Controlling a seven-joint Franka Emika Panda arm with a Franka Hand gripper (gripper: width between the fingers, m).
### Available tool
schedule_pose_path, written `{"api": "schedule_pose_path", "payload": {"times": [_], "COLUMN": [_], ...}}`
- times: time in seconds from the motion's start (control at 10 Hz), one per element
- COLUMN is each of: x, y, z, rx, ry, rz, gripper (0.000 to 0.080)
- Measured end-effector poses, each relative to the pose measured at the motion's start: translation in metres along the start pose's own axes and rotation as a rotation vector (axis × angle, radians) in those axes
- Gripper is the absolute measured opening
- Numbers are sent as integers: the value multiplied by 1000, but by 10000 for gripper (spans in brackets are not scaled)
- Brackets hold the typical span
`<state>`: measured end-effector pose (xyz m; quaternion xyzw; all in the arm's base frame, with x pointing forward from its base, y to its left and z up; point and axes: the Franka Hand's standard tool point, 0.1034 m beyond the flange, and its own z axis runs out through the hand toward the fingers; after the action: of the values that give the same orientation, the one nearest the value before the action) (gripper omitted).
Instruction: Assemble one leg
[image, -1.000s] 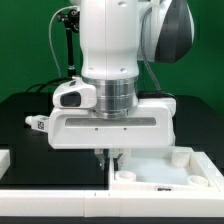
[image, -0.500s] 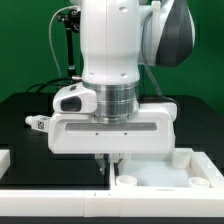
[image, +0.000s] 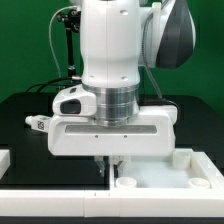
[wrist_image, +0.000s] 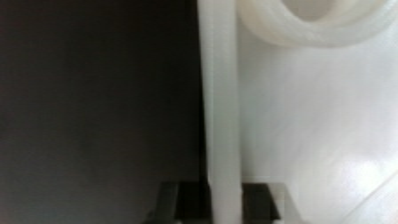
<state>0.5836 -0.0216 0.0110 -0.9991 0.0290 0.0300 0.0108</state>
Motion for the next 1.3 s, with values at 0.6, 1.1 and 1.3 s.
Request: {"api": "schedule_pose_path", "payload": {"times": [0.6, 1.1, 1.3], "x": [-19, -50, -54], "y": [-9, -40, -43], "z": [-56, -85, -82], "rx": [37, 53, 59], "ry": [-53, -31, -54], "rz": [-20, -60, -32], "gripper": [589, 648, 648]}}
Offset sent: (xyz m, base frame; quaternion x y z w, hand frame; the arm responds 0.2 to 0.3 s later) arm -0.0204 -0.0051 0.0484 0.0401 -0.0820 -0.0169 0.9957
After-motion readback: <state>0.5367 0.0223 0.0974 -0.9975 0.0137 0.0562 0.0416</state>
